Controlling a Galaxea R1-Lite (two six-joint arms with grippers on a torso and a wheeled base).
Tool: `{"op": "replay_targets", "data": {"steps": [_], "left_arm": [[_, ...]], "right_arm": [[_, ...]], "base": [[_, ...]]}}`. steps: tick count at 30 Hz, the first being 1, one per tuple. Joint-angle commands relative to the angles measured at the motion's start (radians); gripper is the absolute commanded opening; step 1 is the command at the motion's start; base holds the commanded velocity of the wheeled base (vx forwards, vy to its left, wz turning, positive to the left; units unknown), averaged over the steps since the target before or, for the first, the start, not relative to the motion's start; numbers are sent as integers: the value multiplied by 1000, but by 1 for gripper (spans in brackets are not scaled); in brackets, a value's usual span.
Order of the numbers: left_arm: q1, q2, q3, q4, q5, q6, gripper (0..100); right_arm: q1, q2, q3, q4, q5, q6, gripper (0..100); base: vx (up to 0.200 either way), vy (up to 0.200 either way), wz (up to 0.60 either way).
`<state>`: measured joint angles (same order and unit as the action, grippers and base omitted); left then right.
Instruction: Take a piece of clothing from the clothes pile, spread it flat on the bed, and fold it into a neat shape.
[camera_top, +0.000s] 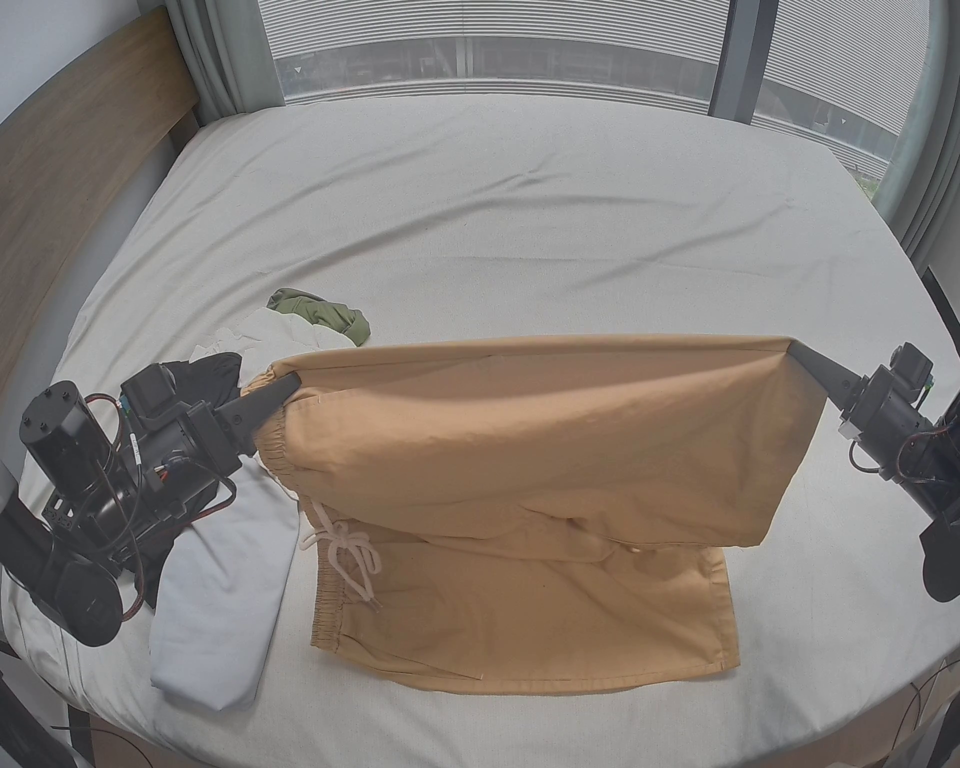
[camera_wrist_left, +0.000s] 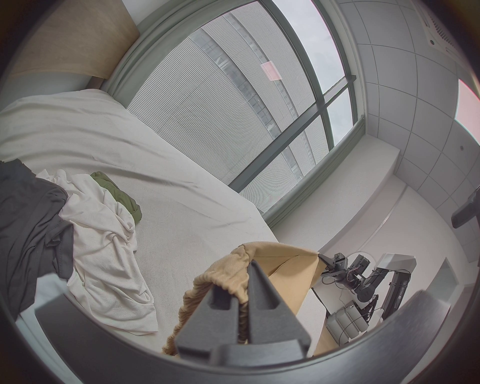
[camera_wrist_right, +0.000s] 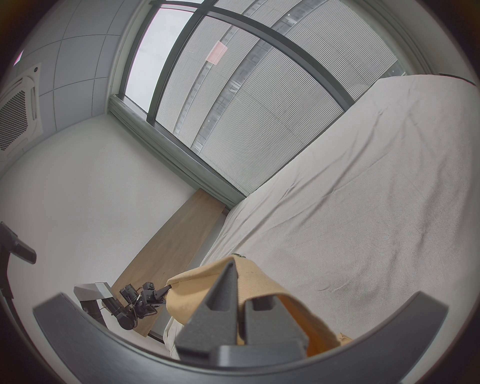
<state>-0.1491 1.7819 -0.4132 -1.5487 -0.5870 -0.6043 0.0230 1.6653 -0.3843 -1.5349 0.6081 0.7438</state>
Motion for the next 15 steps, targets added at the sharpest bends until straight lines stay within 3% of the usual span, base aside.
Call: {"op": "replay_targets", "data": {"steps": [1,9,15], "left_arm": [[-23,2,10,-1,3,8,0],[-27,28,-42,-1,6,3,0],[-26,60,-82,-1,23,0,0]], "right_arm": [[11,4,1,-1,1,0,0],[9,31,-74,9,4,-1,0],[11,59,-150,114,2,0,0]], "base": [[0,0,0],[0,0,0],[0,0,0]]}}
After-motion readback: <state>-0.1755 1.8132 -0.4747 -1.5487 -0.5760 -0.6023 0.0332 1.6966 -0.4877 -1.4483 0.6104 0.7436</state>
